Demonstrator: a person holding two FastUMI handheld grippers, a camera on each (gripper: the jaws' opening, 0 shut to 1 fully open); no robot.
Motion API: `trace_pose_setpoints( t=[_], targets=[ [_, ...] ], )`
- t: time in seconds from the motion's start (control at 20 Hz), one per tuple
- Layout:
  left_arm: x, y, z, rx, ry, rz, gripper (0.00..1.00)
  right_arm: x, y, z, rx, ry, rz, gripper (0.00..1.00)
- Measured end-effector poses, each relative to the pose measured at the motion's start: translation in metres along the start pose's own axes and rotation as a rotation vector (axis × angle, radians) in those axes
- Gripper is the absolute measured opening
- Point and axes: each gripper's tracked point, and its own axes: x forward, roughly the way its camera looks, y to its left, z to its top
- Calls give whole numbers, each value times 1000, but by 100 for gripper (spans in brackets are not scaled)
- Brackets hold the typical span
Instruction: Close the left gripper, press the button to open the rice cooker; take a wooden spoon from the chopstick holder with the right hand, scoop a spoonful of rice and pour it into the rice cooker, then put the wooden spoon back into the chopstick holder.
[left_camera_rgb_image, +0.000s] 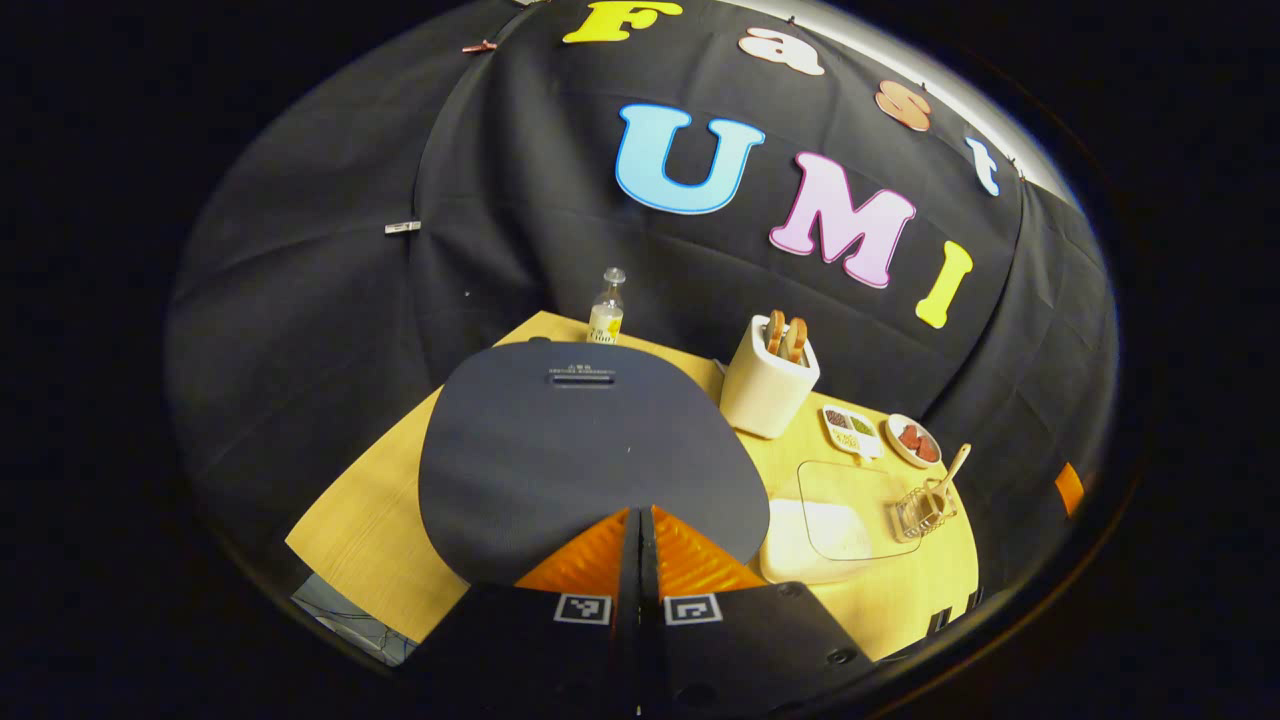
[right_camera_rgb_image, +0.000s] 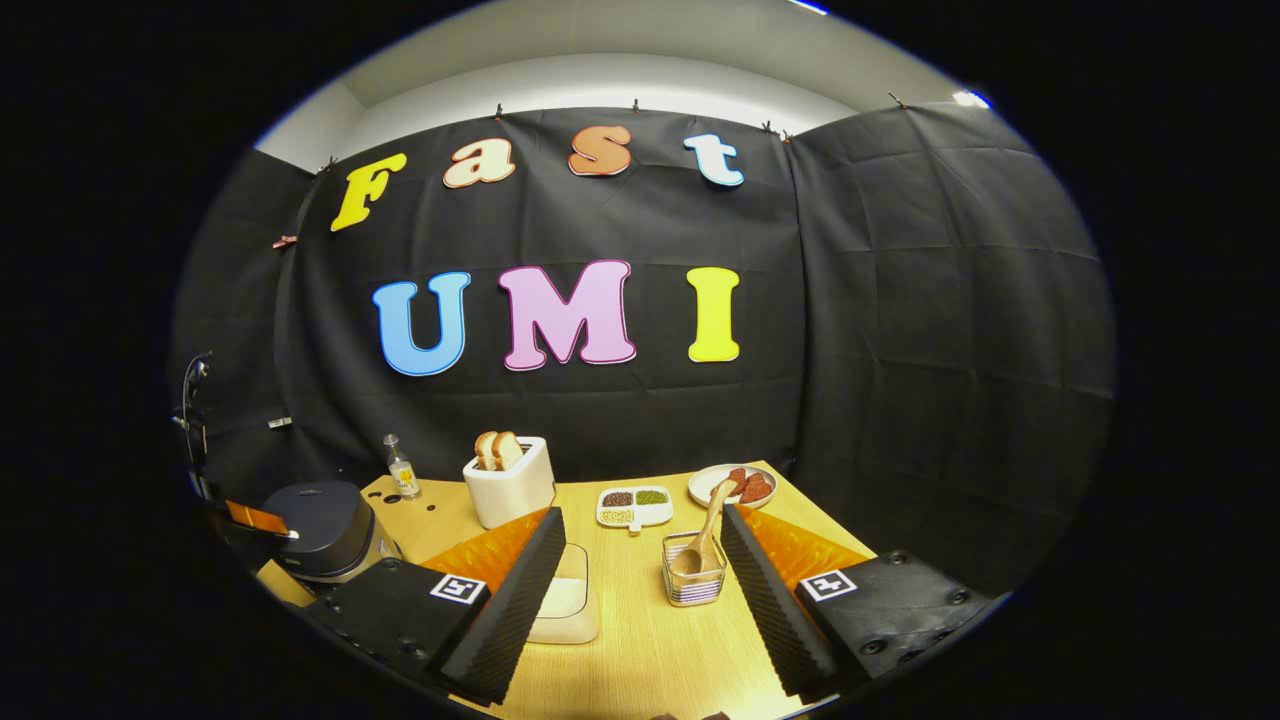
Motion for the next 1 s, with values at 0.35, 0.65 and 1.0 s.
trace_pose_setpoints(
  t=[0.35, 0.65, 1.0],
  targets=[
    [2, -1, -8, 26, 38, 68, 6, 34, -10, -15, 15, 40, 12, 98],
    [5, -2, -7, 92, 50, 135, 6, 60, -23, -28, 41, 73, 11, 97],
    [-43, -15, 108, 91, -341, 254, 7, 97, -39, -27, 40, 70, 23, 97]
  ],
)
